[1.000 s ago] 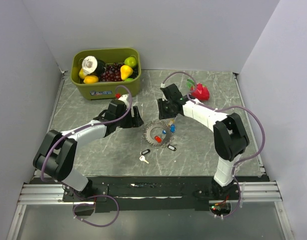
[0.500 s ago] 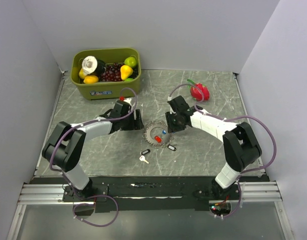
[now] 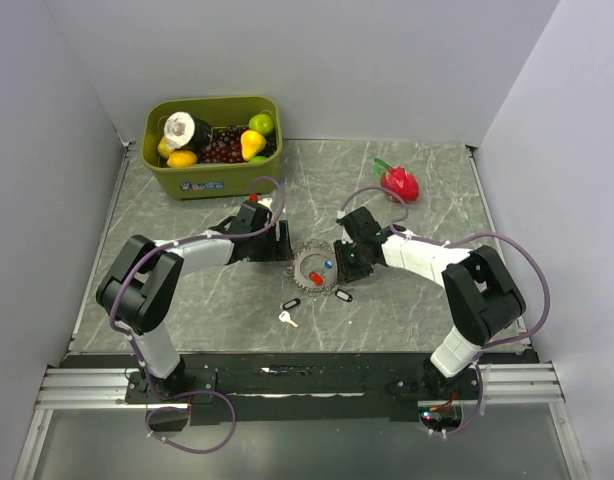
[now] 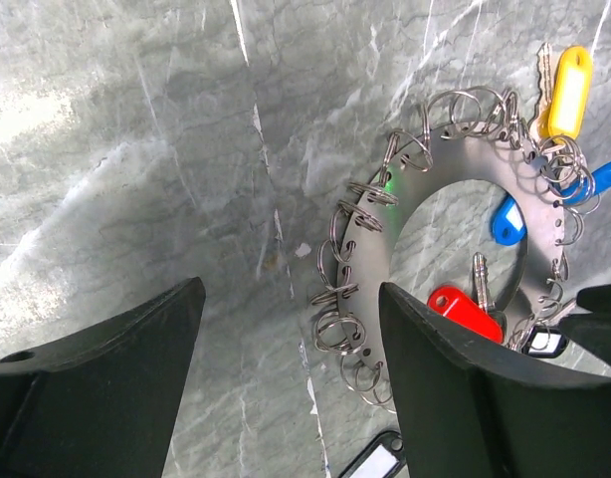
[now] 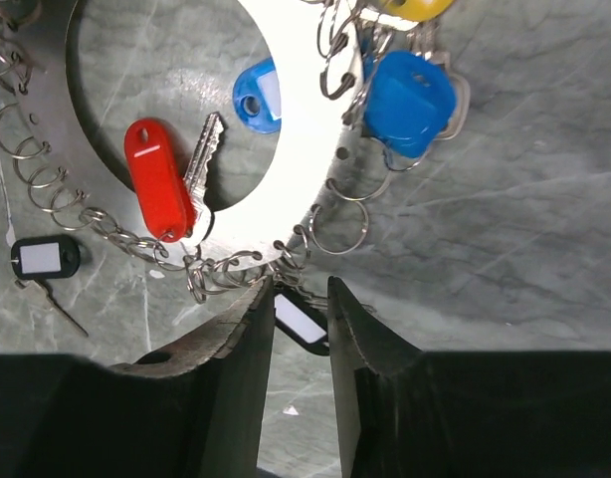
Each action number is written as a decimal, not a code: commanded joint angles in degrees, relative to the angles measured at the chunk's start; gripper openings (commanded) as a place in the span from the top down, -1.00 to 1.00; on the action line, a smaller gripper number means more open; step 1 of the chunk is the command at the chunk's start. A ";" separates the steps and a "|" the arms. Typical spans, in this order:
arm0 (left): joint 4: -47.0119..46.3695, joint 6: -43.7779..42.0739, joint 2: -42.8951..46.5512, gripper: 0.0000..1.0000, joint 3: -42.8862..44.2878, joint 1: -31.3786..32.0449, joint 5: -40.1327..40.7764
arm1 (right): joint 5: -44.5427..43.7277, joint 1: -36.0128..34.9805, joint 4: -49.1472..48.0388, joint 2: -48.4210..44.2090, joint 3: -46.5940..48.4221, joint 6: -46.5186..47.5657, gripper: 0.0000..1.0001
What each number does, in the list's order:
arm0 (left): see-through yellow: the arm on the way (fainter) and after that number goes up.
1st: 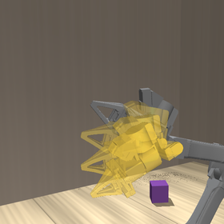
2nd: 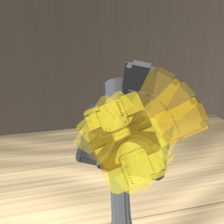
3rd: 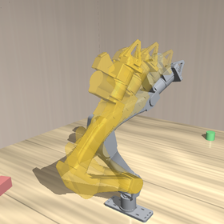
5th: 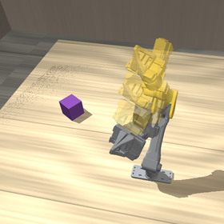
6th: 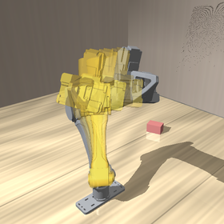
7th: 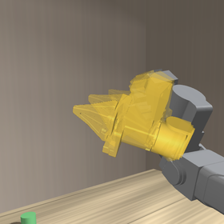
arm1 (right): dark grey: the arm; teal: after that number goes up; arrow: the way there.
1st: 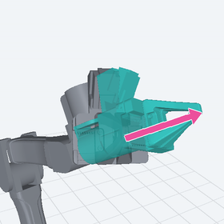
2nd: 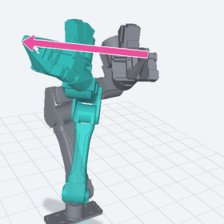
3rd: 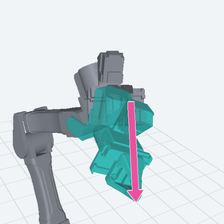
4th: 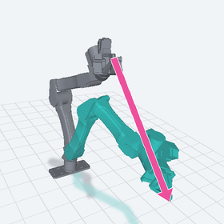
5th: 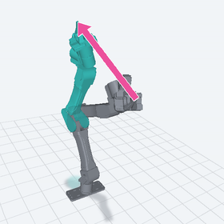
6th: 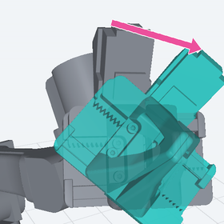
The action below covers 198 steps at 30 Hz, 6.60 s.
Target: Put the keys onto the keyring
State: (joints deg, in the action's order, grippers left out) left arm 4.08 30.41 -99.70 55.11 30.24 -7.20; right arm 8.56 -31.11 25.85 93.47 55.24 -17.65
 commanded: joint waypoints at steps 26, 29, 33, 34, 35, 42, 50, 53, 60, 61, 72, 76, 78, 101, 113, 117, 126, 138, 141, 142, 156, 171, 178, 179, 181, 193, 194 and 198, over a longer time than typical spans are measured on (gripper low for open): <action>0.76 -1.41 1.61 -0.53 -0.36 0.70 3.42 | -4.86 2.73 -1.77 -5.67 -1.98 0.95 1.00; 0.76 -1.41 1.70 -0.54 -0.44 0.79 3.51 | -6.53 1.15 -1.59 -5.49 -1.72 1.30 1.00; 1.02 -1.32 1.70 -0.54 -0.53 0.87 3.77 | -8.47 -1.23 -0.10 -5.05 -0.32 0.60 0.85; 0.93 -1.32 1.79 -0.54 -0.62 0.87 3.77 | -9.95 -1.49 0.08 -5.14 -0.14 0.60 0.81; 0.93 -1.32 1.79 -0.54 -0.62 0.87 3.95 | -10.57 -1.49 0.17 -5.66 -0.05 0.60 0.57; 0.23 -1.32 2.58 -0.54 -1.23 0.96 3.16 | -9.53 -1.49 -2.02 -11.46 -2.41 0.60 0.05; -3.72 -2.38 7.41 -0.54 -3.17 4.21 -0.70 | -6.36 -1.49 -3.61 -14.19 -3.30 0.51 0.04; -5.48 -1.94 8.73 -0.54 -3.34 5.35 -1.76 | -4.34 -1.49 -4.05 -14.28 -3.74 0.77 0.05; -8.55 1.57 9.70 -0.52 -4.48 6.76 -7.56 | -0.12 -1.49 -7.04 -15.60 -6.38 -0.36 0.10; -9.17 2.88 10.05 -0.53 -4.84 7.20 -8.00 | 0.58 -1.49 -7.56 -15.51 -6.46 -0.28 0.10; -7.24 7.73 8.91 -0.57 -5.63 4.22 -8.16 | -16.63 -14.74 -3.53 -10.60 -3.92 -0.28 0.15; -9.70 10.01 9.17 -0.57 -8.00 -0.26 -11.95 | -26.02 -19.32 -0.45 -4.46 -0.85 -1.07 0.16; -9.88 10.02 9.09 -0.57 -8.53 -0.97 -12.48 | -28.50 -20.56 1.65 -2.34 1.26 -1.77 0.19; -8.91 8.43 8.12 -0.56 -8.27 -1.67 -12.40 | -33.17 -23.73 0.08 4.97 3.20 -3.09 0.44; -9.17 8.52 8.12 -0.56 -9.14 -1.67 -12.22 | -35.10 -23.38 0.08 8.83 4.52 -3.53 0.55; -8.91 8.26 8.56 -0.55 -9.32 -1.67 -11.78 | -32.21 -22.59 -1.76 7.96 3.56 -2.74 0.83; -7.51 7.03 10.22 -0.55 -9.32 -1.67 -10.03 | -22.89 -20.22 -6.68 -0.55 -0.22 1.74 1.00; -5.39 3.16 14.53 -0.56 -9.14 -2.03 -6.95 | -6.75 -15.13 -12.66 -11.20 -4.88 9.65 1.00; -5.57 2.37 16.37 -0.56 -9.58 -2.03 -6.42 | -0.13 -9.43 -12.40 -11.47 -4.44 7.99 1.00; -5.66 2.28 16.82 -0.57 -9.85 -2.03 -6.16 | 4.23 -8.27 -13.27 -12.08 -5.49 7.46 1.00; -13.03 -0.88 24.37 -0.57 -13.62 -2.03 -13.18 | 12.97 -4.75 -16.53 -15.77 -8.13 9.74 1.00; -17.26 -6.50 34.22 -0.56 -13.81 -2.03 -21.19 | 21.32 -2.46 -16.09 -25.53 -3.83 18.95 1.00; -18.05 -7.30 38.96 -0.55 -11.61 -2.11 -21.98 | 23.87 -2.02 -16.18 -30.18 -0.32 20.90 1.00; -18.49 -7.21 39.40 -0.55 -11.52 -2.03 -22.24 | 24.40 -1.93 -16.00 -30.54 0.47 21.51 1.00; -19.01 -7.21 40.80 -0.55 -11.61 -2.03 -23.55 | 25.10 -1.85 -15.56 -31.68 0.92 21.95 1.00; -23.32 -9.41 41.96 -0.31 -10.29 -2.03 -42.35 | 46.10 -1.32 -6.78 -30.20 7.59 28.63 1.00; -23.85 -9.32 41.96 -0.26 -10.29 -2.03 -44.98 | 46.81 -1.32 -5.82 -29.93 8.21 28.90 1.00; -27.45 -7.65 42.13 -0.14 -10.29 -2.03 -51.58 | 49.53 -1.32 -5.02 -29.05 9.18 29.08 1.00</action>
State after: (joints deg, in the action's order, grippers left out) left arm -16.93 22.15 -58.33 42.17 28.40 -48.05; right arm 51.37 -32.73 20.45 63.99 60.75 9.87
